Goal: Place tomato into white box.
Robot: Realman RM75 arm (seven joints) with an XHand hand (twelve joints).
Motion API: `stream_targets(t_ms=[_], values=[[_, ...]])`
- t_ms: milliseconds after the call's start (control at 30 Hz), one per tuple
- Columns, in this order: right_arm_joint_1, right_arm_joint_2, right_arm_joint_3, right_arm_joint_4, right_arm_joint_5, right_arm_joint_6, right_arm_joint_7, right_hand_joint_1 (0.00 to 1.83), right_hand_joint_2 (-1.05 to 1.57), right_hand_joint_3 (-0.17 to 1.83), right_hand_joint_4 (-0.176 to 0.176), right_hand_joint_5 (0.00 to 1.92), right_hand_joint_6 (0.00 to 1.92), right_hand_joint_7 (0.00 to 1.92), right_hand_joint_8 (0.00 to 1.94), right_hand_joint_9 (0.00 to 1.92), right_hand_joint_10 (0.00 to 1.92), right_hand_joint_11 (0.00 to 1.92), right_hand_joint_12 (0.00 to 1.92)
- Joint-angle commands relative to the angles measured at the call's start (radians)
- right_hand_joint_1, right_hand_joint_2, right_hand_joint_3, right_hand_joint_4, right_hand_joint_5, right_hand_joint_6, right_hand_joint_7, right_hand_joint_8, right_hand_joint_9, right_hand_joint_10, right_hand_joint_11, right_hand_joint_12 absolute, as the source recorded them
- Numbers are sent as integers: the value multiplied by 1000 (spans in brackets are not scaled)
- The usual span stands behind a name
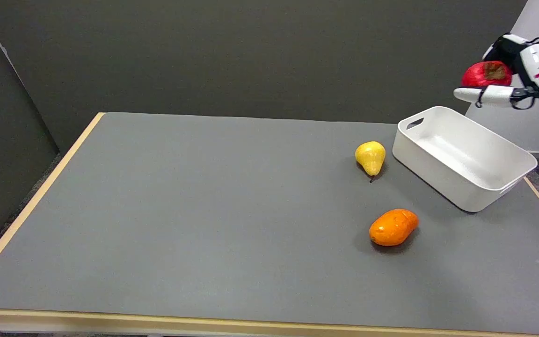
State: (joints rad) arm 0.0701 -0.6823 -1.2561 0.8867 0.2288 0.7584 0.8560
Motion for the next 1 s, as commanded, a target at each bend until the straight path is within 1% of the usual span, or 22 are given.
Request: stream_targets(t_ms=[33, 100, 233, 367, 400, 467, 567, 667, 733, 800, 933, 967, 1000], values=[[292, -72, -256, -183, 78, -162, -174, 1339, 1118, 232, -148, 581, 1534, 832, 1281, 788, 1447, 683, 1667], [274, -77, -260, -199, 84, -157, -170, 1340, 1119, 228, -152, 581, 1533, 836, 1284, 787, 1449, 678, 1667], [216, -78, -245, -151, 99, -193, -176, 1341, 1115, 234, -153, 584, 1530, 840, 1283, 787, 1449, 671, 1676], [194, -97, -244, -164, 238, -219, -185, 1340, 1110, 240, -149, 590, 1522, 841, 1278, 788, 1441, 684, 1680], [194, -101, -244, -164, 259, -228, -195, 1339, 1113, 238, -151, 595, 1532, 850, 1290, 762, 1439, 689, 1668], [198, -124, -248, -164, 311, -237, -266, 1338, 1117, 236, -154, 604, 1549, 866, 1309, 718, 1437, 694, 1649], [203, -138, -244, -144, 315, -263, -374, 1338, 1115, 239, -155, 606, 1544, 868, 1308, 719, 1435, 693, 1652], [193, -138, -226, -111, 317, -297, -434, 1338, 1112, 242, -154, 609, 1540, 869, 1306, 721, 1433, 692, 1653], [186, -138, -218, -99, 325, -323, -442, 1339, 1110, 243, -154, 610, 1534, 869, 1304, 727, 1433, 691, 1656], [190, -138, -218, -101, 339, -331, -442, 1342, 1116, 222, -150, 599, 1508, 846, 1282, 787, 1446, 679, 1676], [190, -131, -209, -100, 340, -352, -442, 1341, 1110, 235, -146, 601, 1510, 843, 1279, 789, 1446, 670, 1690], [188, -128, -207, -99, 340, -356, -442, 1282, 1119, 244, -116, 598, 1531, 841, 1289, 792, 1404, 660, 1687], [187, -122, -207, -96, 340, -362, -442, 1193, 1136, 251, -73, 594, 1560, 840, 1305, 797, 1341, 647, 1676]])
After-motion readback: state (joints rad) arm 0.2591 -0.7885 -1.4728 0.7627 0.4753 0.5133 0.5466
